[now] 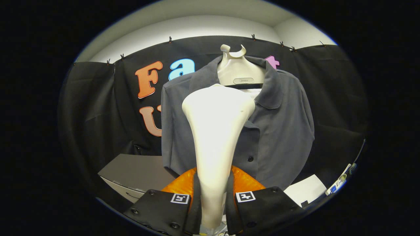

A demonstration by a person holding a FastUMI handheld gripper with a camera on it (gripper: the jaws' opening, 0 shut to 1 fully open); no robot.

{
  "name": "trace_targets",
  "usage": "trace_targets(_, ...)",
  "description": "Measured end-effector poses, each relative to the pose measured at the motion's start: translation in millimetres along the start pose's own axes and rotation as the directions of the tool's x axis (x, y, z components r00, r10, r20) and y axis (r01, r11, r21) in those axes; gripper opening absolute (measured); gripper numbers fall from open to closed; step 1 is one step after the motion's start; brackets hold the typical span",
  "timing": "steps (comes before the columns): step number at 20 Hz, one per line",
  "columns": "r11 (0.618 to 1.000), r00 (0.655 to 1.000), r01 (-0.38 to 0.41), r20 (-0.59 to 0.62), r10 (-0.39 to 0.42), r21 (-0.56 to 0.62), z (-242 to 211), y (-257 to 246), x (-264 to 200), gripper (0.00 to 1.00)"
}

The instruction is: Iron the clothes twice with a garment steamer, once on the left side and once on the right side.

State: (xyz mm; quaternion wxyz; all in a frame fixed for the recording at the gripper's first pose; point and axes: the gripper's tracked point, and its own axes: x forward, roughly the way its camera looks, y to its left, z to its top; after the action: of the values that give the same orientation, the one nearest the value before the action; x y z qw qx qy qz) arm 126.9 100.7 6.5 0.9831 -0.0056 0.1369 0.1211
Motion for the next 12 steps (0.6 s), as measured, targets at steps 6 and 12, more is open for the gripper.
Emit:
trace_targets(6, 1.0, 0.998, -0.02, -0.052, 0.02, -0.01, -27.8, -2.8, 29.0, 0.37)
trace_targets(12, 0.999, 0.994, -0.043, -0.105, 0.042, -0.01, -56.7, -6.9, 43.3, 0.37)
